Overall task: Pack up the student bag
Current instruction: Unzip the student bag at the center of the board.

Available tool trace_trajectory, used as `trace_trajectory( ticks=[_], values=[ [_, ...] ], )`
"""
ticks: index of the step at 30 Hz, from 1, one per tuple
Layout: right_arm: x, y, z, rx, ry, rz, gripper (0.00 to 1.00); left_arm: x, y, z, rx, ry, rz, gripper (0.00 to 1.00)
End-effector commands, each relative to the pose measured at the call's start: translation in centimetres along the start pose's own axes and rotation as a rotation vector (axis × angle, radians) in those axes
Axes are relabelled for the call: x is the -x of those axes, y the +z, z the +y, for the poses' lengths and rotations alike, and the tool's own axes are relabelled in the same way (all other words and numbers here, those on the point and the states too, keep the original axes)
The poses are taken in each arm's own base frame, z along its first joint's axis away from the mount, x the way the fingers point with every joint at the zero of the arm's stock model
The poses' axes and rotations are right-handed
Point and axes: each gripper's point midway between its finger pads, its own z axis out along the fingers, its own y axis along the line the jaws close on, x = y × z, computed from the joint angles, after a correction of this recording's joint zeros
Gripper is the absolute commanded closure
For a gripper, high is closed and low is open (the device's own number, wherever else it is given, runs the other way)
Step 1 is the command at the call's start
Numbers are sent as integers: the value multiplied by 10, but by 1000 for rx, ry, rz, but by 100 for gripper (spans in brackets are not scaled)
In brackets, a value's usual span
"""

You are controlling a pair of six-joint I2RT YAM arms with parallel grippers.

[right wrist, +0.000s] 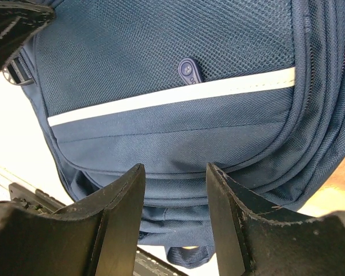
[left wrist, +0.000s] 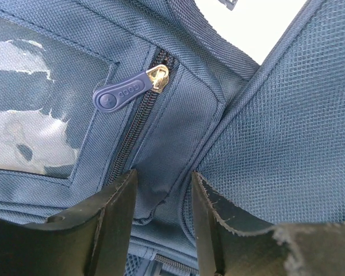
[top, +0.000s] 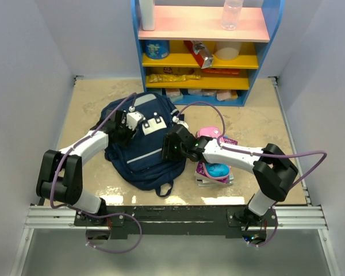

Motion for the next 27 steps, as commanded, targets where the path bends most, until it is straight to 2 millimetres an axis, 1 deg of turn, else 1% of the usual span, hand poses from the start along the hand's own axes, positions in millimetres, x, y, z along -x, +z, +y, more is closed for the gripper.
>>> trace_trajectory(
  ticks=[1,3,4,5,9,10,12,13,15,16,18,19,21,23,24,25,26,27],
  values=[
    [-4,0,-2,-3,22,-6,49,-40,12,16,99,36,86,55],
    [-4,-6,-2,2,21,-10,49,-46,9,16,103,41,90,55],
    [-7,-6,-7,-5,21,-8,49,-54,8,13,98,45,101,55],
    [-7,-7,-8,-4,22,-13,49,-55,6,12,99,50,101,56],
    [-9,-1,-8,-8,21,-8,49,-60,-4,11,105,67,103,56],
    [-6,0,-5,-2,27,-17,49,-67,-5,8,96,71,123,57],
    [-2,0,-2,9,29,-35,49,-73,-10,6,95,84,132,57],
    [4,1,1,15,31,-59,49,-79,-12,3,87,86,148,58],
    [8,1,5,23,33,-67,49,-80,-19,3,93,101,138,58],
    [16,0,11,32,32,-92,49,-84,-21,2,92,104,147,58],
    [24,-1,19,55,33,-114,49,-85,-28,-1,83,107,148,58],
    [31,-2,28,76,38,-127,50,-83,-30,-1,77,107,146,58],
    [36,-2,35,97,40,-140,50,-80,-35,-4,62,97,139,58],
    [37,1,40,110,42,-138,50,-68,-41,-2,65,91,111,57],
    [37,2,40,113,44,-137,50,-67,-45,-2,58,86,117,56],
    [37,2,43,128,44,-141,50,-54,-49,0,57,83,87,54],
    [36,3,44,134,49,-135,50,-46,-54,0,54,74,66,53],
    [37,4,46,146,54,-140,50,-41,-58,-4,23,69,52,52]
  ],
)
